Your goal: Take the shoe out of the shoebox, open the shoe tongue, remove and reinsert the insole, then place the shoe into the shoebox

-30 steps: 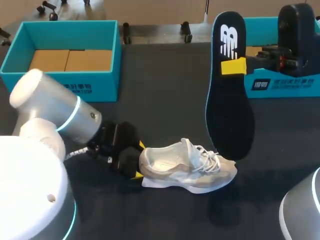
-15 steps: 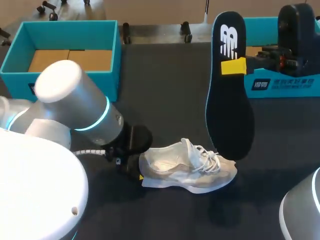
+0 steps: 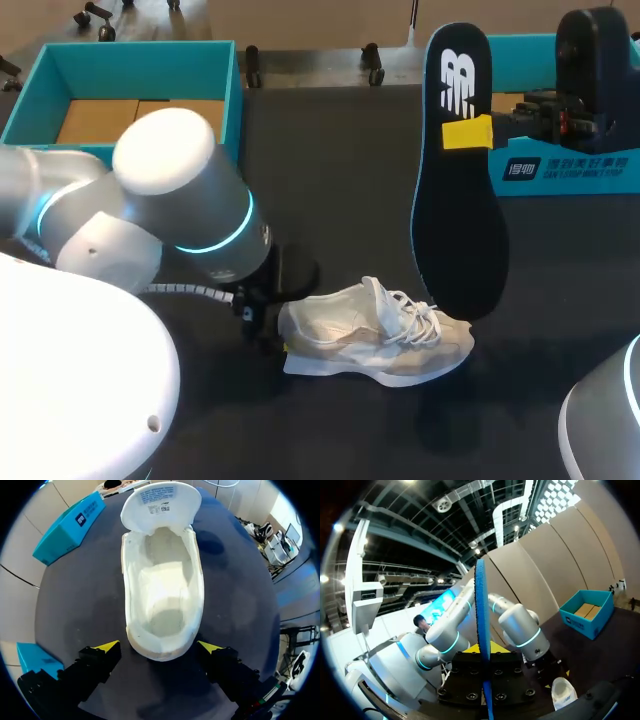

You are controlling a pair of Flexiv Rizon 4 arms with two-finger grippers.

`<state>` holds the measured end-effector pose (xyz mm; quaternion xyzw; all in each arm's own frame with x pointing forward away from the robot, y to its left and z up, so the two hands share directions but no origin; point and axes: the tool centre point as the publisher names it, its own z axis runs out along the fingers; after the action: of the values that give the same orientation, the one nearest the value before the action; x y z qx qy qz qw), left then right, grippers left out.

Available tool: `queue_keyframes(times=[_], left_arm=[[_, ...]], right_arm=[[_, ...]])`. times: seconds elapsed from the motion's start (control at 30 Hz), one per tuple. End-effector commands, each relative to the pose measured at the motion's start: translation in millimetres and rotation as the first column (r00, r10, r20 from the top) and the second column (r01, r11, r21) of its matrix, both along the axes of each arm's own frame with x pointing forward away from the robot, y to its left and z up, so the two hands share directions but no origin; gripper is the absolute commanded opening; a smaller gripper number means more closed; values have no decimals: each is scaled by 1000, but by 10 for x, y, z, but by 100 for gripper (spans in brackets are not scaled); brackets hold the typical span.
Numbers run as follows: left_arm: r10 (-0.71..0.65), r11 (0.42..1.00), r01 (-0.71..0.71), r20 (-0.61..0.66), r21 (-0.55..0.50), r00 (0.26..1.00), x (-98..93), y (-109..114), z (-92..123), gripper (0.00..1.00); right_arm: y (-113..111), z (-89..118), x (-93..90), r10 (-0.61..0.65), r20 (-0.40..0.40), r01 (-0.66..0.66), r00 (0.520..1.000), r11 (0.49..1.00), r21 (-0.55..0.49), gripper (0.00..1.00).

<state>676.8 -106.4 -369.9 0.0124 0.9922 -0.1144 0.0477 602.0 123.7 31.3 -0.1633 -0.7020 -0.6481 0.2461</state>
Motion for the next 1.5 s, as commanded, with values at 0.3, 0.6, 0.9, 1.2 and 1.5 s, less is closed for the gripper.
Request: queue_keyframes(times=[0.3, 0.6, 0.9, 1.2, 1.5], left_arm=[[-7, 998, 8, -6, 61, 1000, 5, -34, 129, 100], [-13, 999, 13, 5, 33, 1000, 30, -77, 392, 100], [-40, 999, 40, 1, 16, 999, 71, -331, 480, 100], [-41, 999, 41, -12, 16, 999, 186, -646, 417, 100], [-43, 999, 43, -8, -12, 999, 252, -892, 277, 100]], right_arm=[[23, -4, 20, 3, -2, -3, 1000, 1000, -2, 0], [23, -4, 20, 3, -2, -3, 1000, 1000, -2, 0], [23, -4, 20, 3, -2, -3, 1000, 1000, -2, 0], [23, -4, 20, 3, -2, -3, 1000, 1000, -2, 0], [23, -4, 20, 3, -2, -3, 1000, 1000, -2, 0]])
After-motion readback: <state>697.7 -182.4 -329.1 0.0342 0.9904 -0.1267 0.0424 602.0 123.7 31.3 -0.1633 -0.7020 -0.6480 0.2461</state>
